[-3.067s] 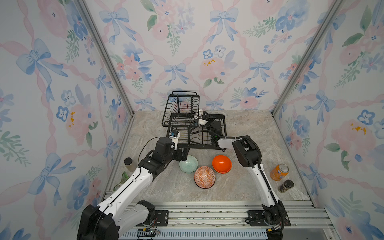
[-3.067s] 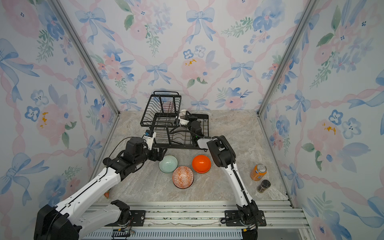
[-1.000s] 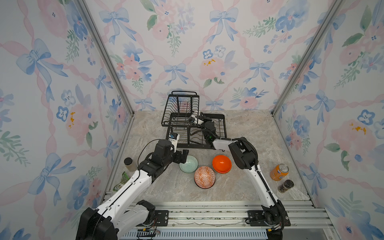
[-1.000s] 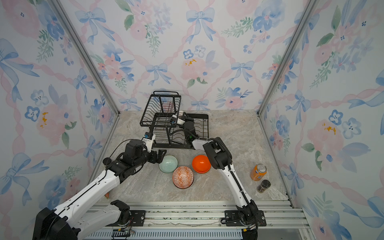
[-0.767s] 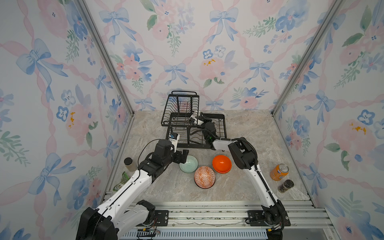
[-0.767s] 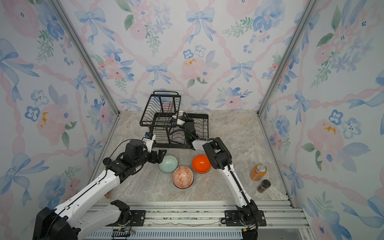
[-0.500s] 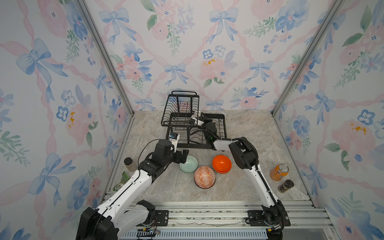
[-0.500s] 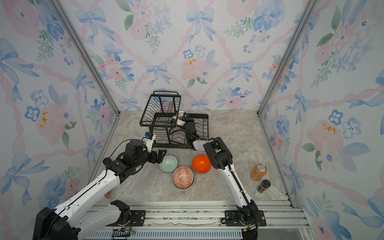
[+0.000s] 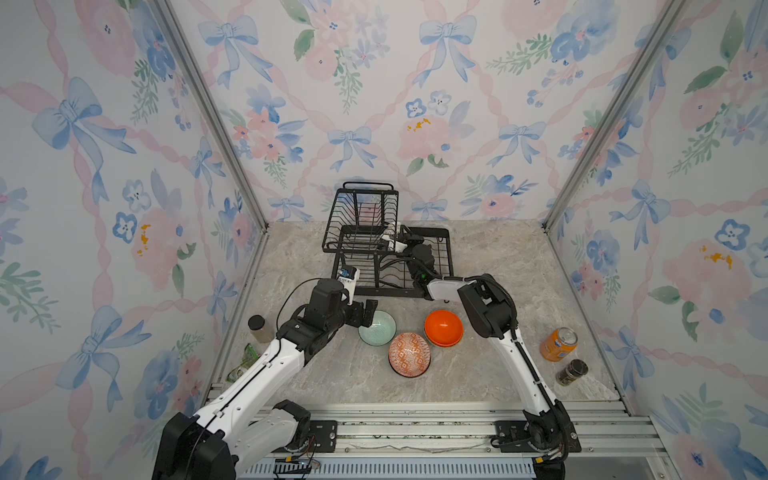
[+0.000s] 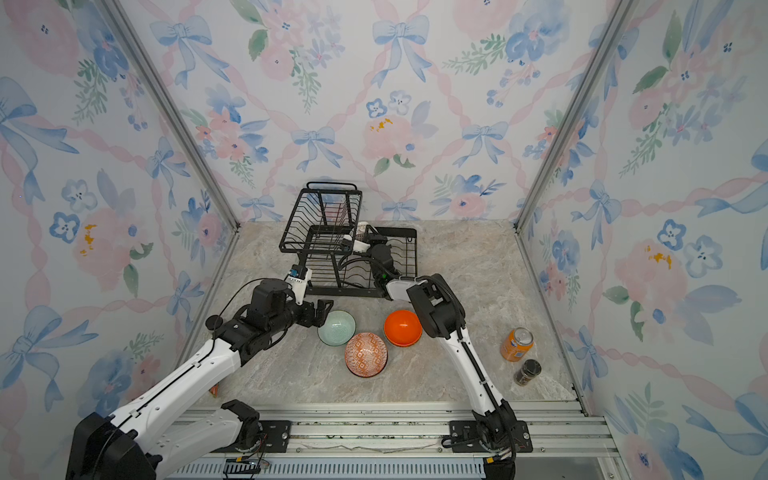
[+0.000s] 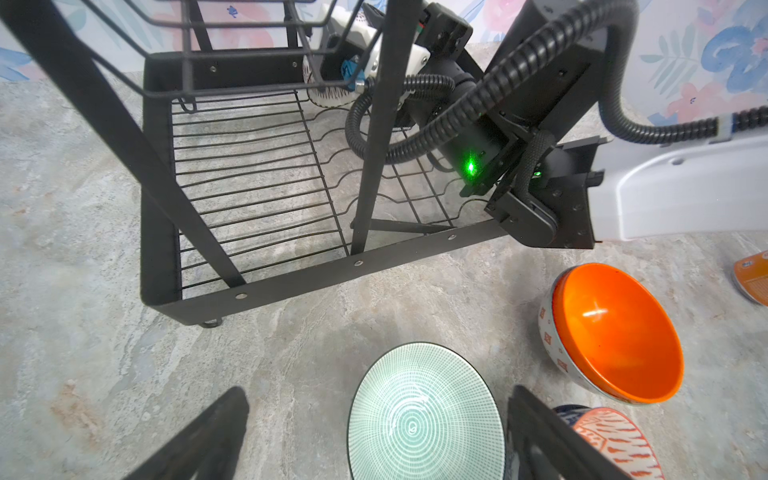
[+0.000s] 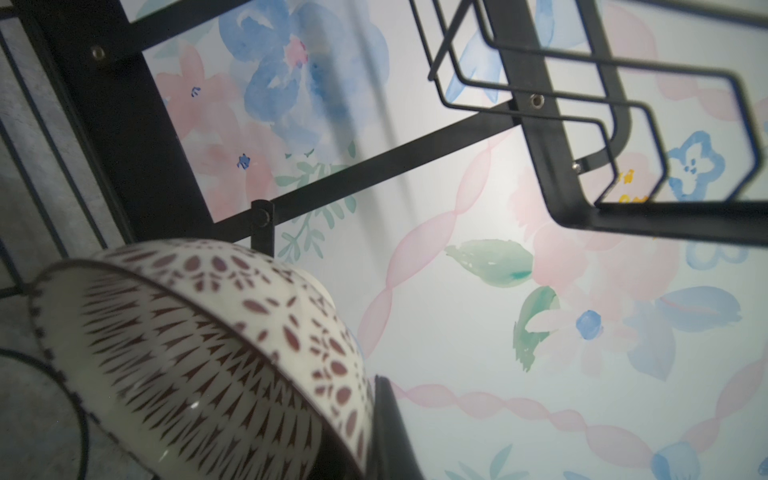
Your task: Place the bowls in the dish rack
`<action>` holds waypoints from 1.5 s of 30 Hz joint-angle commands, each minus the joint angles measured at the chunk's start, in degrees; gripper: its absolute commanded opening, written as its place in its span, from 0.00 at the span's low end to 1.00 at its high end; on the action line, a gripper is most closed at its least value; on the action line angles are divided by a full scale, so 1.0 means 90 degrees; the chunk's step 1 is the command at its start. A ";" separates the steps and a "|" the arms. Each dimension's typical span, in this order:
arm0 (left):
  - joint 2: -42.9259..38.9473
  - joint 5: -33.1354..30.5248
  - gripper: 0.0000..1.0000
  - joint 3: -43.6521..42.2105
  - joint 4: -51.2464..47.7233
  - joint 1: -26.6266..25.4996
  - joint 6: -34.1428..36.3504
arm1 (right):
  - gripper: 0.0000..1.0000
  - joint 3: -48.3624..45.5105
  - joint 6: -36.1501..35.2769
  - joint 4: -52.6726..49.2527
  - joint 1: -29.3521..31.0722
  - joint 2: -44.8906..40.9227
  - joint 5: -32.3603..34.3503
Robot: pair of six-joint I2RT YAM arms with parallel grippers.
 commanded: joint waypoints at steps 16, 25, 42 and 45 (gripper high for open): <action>-0.0040 -0.0081 0.98 -0.0047 0.0027 0.0049 0.0143 | 0.00 -0.0247 -0.0299 -0.1496 -0.0033 0.0523 -0.1038; 0.0002 -0.0090 0.98 -0.0054 0.0035 0.0049 0.0133 | 0.00 -0.0274 0.0671 -0.0999 -0.0063 0.0055 -0.0704; -0.0091 -0.0043 0.98 -0.0080 0.0078 0.0045 0.0105 | 0.00 -0.0804 0.0896 0.0283 0.0084 -0.0432 -0.0027; -0.0106 -0.0033 0.98 -0.0090 0.0099 0.0043 0.0104 | 0.00 -0.0822 0.0843 0.0437 0.0123 -0.0463 -0.0030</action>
